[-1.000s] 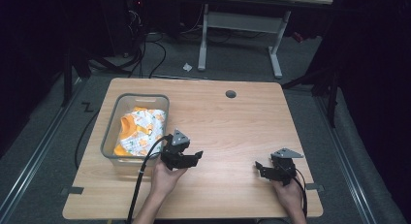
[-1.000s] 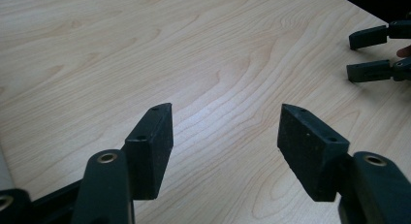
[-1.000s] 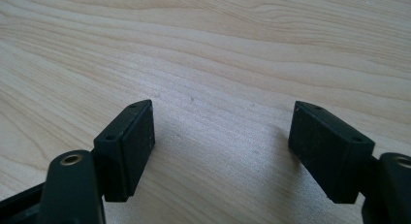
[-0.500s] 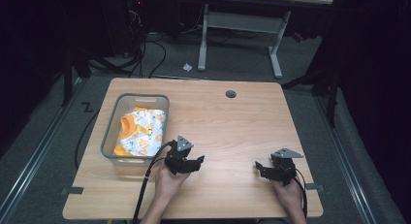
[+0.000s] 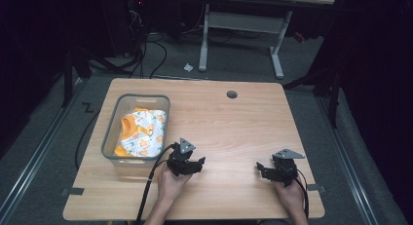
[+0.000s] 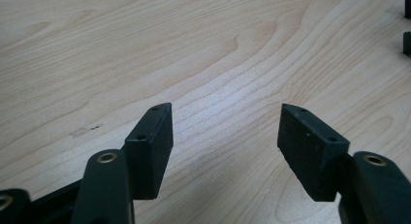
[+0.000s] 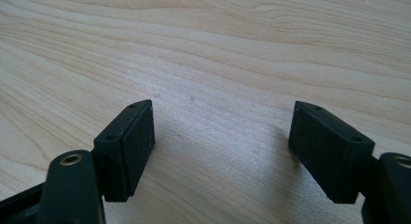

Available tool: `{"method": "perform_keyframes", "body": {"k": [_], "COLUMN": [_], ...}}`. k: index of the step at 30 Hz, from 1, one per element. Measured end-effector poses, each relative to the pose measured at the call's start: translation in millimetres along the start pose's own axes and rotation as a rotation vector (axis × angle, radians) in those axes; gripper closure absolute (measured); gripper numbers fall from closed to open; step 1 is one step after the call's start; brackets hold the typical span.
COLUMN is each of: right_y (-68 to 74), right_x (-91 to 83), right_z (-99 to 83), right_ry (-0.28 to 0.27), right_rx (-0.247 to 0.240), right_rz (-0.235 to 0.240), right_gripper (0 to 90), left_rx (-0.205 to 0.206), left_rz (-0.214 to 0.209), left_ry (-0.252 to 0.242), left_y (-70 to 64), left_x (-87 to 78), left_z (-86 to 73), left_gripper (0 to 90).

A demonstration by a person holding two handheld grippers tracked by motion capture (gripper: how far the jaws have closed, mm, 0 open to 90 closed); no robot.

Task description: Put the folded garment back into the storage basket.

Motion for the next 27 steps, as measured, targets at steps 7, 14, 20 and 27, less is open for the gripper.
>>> {"method": "perform_keyframes", "body": {"k": [7,14,20,27], "right_y": [0.0,0.0,0.0,0.0], "right_x": [0.0,0.0,0.0,0.0], "right_z": [0.0,0.0,0.0,0.0], "right_ry": [0.000,0.000,0.000,0.000], "right_rx": [0.000,0.000,0.000,0.000], "right_rz": [0.000,0.000,0.000,0.000], "right_gripper": [25.2,25.2,25.2,25.2], "left_rx": [0.000,0.021,0.044,0.036], "left_rz": [0.020,0.072,0.106,0.111], "left_ry": [0.006,0.010,-0.010,-0.012], "left_y": [2.6,7.4,10.6,11.1], "left_x": [6.4,13.2,18.6,19.0], "left_z": [-4.2,-10.8,-16.1,-15.8], "left_gripper": [38.5,38.5,36.5,35.2]}}
Point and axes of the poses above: each handheld gripper's, and its own axes: x roughly forward along the jaws, z roughly out of its top, y roughly to its left, the point moved 10 cm from there along x, roughly forward along the jaws, and after that the axes turned 12 degrees about -x, right-handed, at the moved point
